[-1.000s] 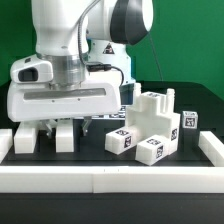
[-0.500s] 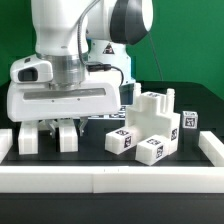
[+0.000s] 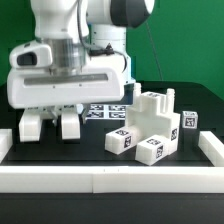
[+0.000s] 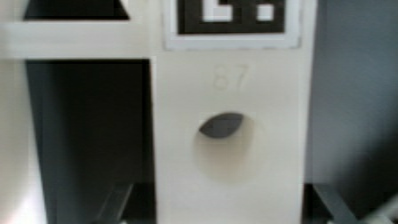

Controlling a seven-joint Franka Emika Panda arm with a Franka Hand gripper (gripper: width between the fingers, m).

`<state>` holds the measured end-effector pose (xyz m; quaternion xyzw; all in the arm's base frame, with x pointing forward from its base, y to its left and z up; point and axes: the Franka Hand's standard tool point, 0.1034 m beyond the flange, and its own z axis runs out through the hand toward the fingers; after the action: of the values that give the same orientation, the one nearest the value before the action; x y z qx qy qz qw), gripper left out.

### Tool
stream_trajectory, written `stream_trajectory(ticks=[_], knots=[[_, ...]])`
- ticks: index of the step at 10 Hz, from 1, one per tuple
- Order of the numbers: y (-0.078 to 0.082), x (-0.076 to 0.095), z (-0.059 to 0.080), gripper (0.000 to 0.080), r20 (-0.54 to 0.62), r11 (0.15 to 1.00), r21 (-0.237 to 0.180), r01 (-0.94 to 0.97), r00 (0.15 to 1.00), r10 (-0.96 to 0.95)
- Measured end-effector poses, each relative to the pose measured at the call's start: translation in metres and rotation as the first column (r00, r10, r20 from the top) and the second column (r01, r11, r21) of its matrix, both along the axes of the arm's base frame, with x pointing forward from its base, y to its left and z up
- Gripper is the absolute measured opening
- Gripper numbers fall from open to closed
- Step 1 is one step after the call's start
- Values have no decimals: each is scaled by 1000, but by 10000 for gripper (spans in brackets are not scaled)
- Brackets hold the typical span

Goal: Assemble chair

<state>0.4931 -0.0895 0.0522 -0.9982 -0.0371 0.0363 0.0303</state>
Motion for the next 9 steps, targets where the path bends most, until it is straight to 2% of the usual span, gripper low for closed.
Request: stream_trajectory(ticks=[2,4,9], knots=[[9,5,25,288,20,999,16,49,999,-49],[21,14,41,288,43,993,19,120,992,-121],[23,15,38,288,40,993,18,117,992,-118]])
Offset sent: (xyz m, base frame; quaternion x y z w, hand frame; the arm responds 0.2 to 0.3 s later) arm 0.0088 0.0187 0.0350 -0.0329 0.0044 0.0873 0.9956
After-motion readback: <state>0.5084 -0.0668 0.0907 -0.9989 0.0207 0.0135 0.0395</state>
